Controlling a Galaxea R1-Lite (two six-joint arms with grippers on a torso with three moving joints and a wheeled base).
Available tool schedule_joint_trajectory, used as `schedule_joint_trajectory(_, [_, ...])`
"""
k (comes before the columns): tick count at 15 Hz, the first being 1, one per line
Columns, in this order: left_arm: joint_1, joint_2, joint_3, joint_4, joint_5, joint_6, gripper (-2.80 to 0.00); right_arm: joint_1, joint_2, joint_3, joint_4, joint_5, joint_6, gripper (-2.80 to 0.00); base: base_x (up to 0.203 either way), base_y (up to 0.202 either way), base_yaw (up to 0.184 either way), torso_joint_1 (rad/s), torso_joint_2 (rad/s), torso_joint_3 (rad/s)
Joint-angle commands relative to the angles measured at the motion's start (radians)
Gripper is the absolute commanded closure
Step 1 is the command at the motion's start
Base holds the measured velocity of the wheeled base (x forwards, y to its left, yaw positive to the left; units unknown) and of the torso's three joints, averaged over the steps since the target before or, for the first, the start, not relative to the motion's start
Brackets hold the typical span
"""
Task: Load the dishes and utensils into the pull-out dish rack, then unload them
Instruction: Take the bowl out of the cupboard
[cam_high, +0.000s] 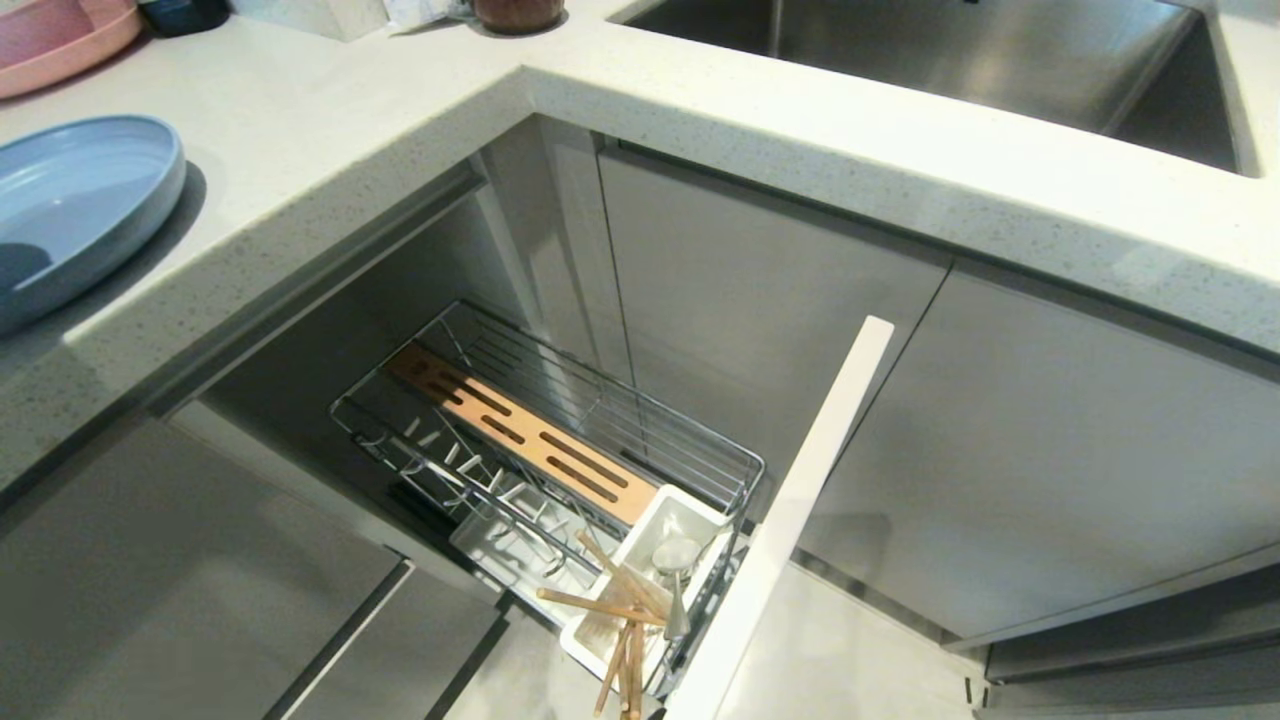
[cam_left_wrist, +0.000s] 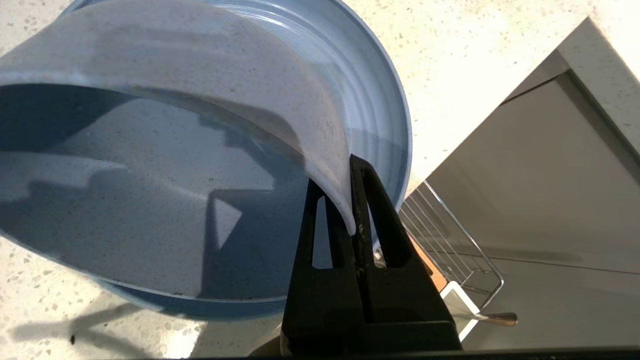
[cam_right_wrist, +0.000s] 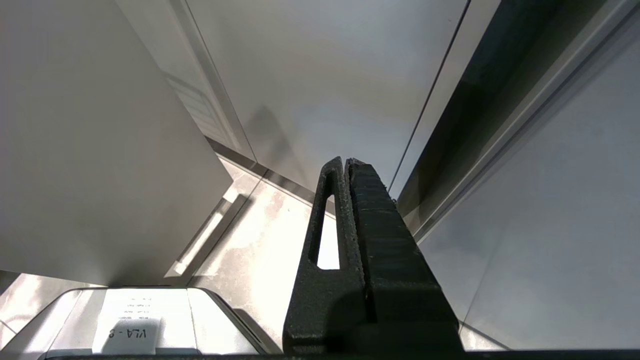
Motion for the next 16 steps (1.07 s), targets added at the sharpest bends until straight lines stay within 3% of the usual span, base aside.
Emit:
schedule_joint_trajectory(1, [0.004, 0.026, -0.004, 0.005, 0.001, -0.004, 0.0, 0.0, -0.003, 0.002, 0.0, 0.0, 0.0, 0.0, 0.0, 0.0, 0.0, 0.0, 0.0, 0.0])
schedule_joint_trajectory(13, [0.004, 0.08, -0.001, 0.007, 0.001, -0.004, 0.0, 0.0, -0.003, 0.002, 0.0, 0.0, 0.0, 0.0, 0.0, 0.0, 0.0, 0.0, 0.0, 0.0])
schedule_joint_trajectory(14, [0.004, 0.08, 0.001, 0.007, 0.001, -0.004, -2.8, 0.0, -0.003, 0.002, 0.0, 0.0, 0.0, 0.0, 0.0, 0.0, 0.0, 0.0, 0.0, 0.0])
schedule_joint_trajectory(16, [0.004, 0.08, -0.001, 0.005, 0.002, -0.004, -2.8, 0.0, -0.002, 0.002, 0.0, 0.0, 0.0, 0.0, 0.0, 0.0, 0.0, 0.0, 0.0, 0.0])
